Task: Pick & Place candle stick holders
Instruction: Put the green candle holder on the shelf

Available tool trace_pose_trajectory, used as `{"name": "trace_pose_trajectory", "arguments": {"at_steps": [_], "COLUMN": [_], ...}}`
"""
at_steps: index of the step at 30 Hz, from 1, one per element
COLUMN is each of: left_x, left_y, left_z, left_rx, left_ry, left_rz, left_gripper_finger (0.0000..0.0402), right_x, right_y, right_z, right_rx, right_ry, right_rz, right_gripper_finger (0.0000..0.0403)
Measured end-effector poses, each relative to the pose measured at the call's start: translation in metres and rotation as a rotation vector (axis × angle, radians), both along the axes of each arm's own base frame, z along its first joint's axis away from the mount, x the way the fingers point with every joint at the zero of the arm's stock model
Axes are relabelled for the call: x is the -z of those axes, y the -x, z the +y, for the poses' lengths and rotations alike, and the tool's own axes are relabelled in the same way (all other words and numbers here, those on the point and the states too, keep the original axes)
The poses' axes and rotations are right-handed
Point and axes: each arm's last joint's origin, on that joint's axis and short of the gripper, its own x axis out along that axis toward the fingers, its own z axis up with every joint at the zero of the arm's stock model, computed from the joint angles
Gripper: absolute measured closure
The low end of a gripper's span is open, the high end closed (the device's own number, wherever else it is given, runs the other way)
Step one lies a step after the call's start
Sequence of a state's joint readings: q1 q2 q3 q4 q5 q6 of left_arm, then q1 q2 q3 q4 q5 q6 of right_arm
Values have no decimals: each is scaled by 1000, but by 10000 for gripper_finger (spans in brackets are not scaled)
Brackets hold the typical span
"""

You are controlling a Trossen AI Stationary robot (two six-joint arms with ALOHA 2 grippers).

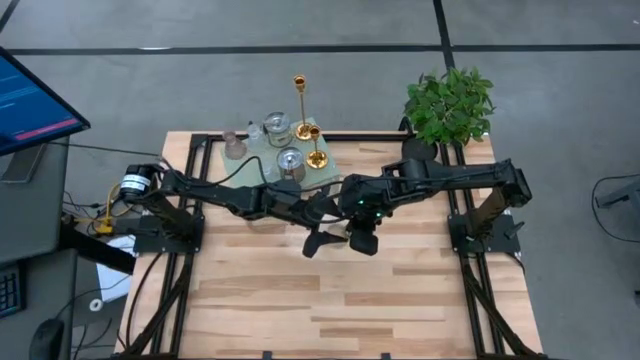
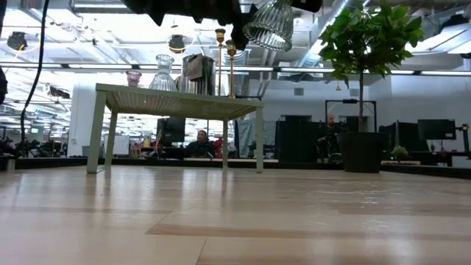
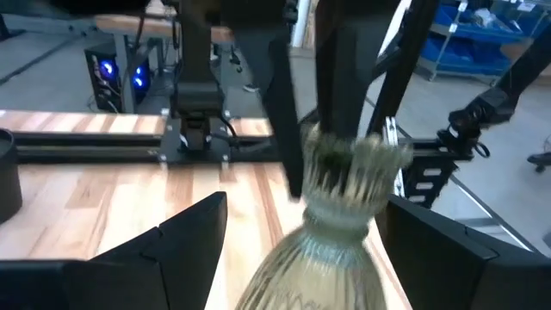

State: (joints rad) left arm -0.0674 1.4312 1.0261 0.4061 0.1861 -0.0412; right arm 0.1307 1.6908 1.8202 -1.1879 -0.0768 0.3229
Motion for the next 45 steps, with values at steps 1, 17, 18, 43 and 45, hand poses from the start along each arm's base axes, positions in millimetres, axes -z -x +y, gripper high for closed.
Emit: {"name": "trace_pose_trajectory", "arguments": {"at_steps": [1,17,18,43,45], "left_x": [-2,-1,0,3,3], "left_y": [0,-6,-6,-6,-6], "left_z": [0,-5,-6,-12,-12], "left_rx": [-2,24,29,70,70], "left_ry": [1,39,39,48,48], "left_rz": [-8,24,32,61,62], "left_gripper_finger": [107,138,147,240,240], "right_x": [0,12,13,15,15], "right_y": [0,-10,-11,-13,-13], "right_z": [0,6,8,11,11], "right_rx": [1,-15,-19,-30,-37], "right_ry": [0,3,2,-8,-7], "right_rz": [-1,31,32,29,30], "right_gripper_finger": [390,390,390,356,347]}}
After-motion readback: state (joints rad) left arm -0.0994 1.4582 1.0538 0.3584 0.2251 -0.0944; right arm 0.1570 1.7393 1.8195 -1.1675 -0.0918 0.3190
